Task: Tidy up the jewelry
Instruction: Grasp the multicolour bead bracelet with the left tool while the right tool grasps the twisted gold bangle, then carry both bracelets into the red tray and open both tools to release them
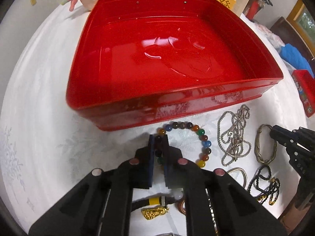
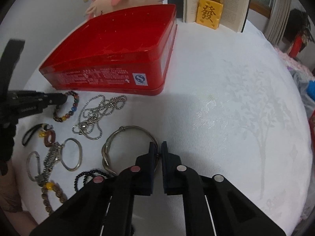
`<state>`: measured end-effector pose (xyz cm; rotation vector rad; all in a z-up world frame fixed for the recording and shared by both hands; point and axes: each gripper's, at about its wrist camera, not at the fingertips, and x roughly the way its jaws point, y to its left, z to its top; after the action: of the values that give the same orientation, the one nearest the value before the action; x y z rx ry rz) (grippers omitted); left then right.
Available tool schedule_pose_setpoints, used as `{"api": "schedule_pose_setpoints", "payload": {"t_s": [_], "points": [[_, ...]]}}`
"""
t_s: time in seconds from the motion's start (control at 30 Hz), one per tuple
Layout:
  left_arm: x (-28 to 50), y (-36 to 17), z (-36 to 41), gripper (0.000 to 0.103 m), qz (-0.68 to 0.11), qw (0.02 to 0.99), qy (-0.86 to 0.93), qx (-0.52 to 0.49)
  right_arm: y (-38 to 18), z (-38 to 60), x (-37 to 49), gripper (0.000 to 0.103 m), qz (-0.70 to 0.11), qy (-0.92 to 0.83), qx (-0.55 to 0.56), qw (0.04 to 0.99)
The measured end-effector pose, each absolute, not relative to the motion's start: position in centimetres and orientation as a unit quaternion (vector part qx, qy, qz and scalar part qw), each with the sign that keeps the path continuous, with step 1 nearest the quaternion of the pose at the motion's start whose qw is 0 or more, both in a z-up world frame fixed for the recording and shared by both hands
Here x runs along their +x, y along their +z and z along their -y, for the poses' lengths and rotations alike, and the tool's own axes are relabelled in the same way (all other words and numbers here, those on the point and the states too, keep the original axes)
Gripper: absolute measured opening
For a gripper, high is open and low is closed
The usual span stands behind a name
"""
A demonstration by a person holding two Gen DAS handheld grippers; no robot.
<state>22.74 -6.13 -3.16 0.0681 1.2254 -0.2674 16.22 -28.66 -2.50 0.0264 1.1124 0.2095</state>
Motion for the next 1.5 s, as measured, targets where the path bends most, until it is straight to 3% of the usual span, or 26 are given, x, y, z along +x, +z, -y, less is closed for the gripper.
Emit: {"api": "schedule_pose_setpoints", "payload": {"t_s": [0.9, 1.1, 1.3, 1.37, 1.47, 1.5], "points": [[17.1, 4.4, 6.7, 0.006, -0.467, 0.863, -0.194, 0.025, 3.7, 27.8, 13.7, 0.005, -0.443, 0.108, -0.012, 0.89], [16.9, 6.8, 6.8, 0.006, -0.443, 0.873, -0.204, 0.024, 6.0, 27.5, 14.0, 0.0, -0.421, 0.116, -0.012, 0.9], [17.5, 7.1, 7.0, 0.006, -0.442, 0.873, -0.205, 0.022, 3.6, 26.7, 15.3, 0.0, -0.472, 0.127, -0.015, 0.872], [17.5, 6.9, 6.9, 0.006, -0.445, 0.871, -0.208, 0.019, 1.8, 26.1, 15.4, 0.005, -0.497, 0.136, -0.016, 0.857], [17.5, 6.7, 6.8, 0.006, -0.446, 0.87, -0.209, 0.017, -0.3, 25.3, 15.4, 0.026, -0.523, 0.138, -0.031, 0.841], [17.6, 6.7, 6.8, 0.006, -0.447, 0.87, -0.21, 0.016, -1.0, 25.3, 15.6, 0.026, -0.533, 0.135, -0.03, 0.835]]}}
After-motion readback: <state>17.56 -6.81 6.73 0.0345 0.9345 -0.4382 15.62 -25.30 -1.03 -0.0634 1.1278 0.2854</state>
